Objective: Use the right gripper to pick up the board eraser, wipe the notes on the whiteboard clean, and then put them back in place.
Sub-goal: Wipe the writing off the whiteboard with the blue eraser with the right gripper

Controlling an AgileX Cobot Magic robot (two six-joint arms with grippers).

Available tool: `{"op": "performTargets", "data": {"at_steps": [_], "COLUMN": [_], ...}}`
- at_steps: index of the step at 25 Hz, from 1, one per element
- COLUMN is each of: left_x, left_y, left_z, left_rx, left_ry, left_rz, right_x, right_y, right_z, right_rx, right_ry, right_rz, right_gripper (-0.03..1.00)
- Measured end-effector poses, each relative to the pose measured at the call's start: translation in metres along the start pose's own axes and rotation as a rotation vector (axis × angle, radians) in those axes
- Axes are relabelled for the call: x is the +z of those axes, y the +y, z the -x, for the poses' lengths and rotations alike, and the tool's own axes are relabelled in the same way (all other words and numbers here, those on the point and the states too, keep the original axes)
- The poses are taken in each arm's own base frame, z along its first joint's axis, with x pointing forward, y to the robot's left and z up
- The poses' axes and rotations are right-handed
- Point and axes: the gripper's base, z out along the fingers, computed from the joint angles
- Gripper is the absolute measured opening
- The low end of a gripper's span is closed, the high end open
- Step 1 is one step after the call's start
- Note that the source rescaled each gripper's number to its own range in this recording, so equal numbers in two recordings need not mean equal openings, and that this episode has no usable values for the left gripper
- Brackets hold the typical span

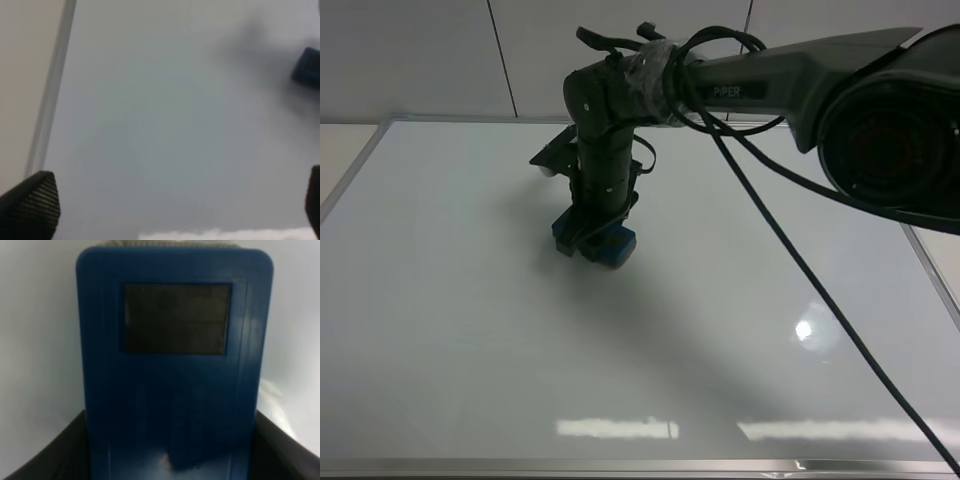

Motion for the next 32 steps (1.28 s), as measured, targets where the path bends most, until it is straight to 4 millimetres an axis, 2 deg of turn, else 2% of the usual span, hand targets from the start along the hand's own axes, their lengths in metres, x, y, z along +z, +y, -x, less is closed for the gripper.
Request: {"op": "performTargets", "data": {"at_steps": [3,6,16,18,22,26,32], "left_x": [0.0,0.0,0.0,0.0,0.0,0.0,0.0], "left_y": [0.0,0.0,0.0,0.0,0.0,0.0,0.0], "left_z": [0.0,0.0,0.0,0.0,0.0,0.0,0.0], "left_rx": [0.0,0.0,0.0,0.0,0.0,0.0,0.0], "left_ry": [0.0,0.0,0.0,0.0,0.0,0.0,0.0], "left_rz": [0.0,0.0,0.0,0.0,0.0,0.0,0.0], "right_x": [0.002,0.003,0.004,0.003,0.003,0.006,0.004], "right_y": [0.032,0.052,0.054,0.045,0.005,-0.028,-0.065], "right_z": [0.01,0.015,0.017,0.018,0.018,0.011,-0.004], "right_rx": [-0.105,-0.153,-0.128,-0.089,0.001,0.073,0.147], "right_ry": [-0.01,-0.019,-0.019,-0.025,-0.042,-0.054,-0.046], "right_rz": [0.035,0.052,0.027,0.0,-0.086,-0.114,-0.152], "right_gripper": [0.06,0.06,0.05,0.05,0.05,0.05,0.05]}}
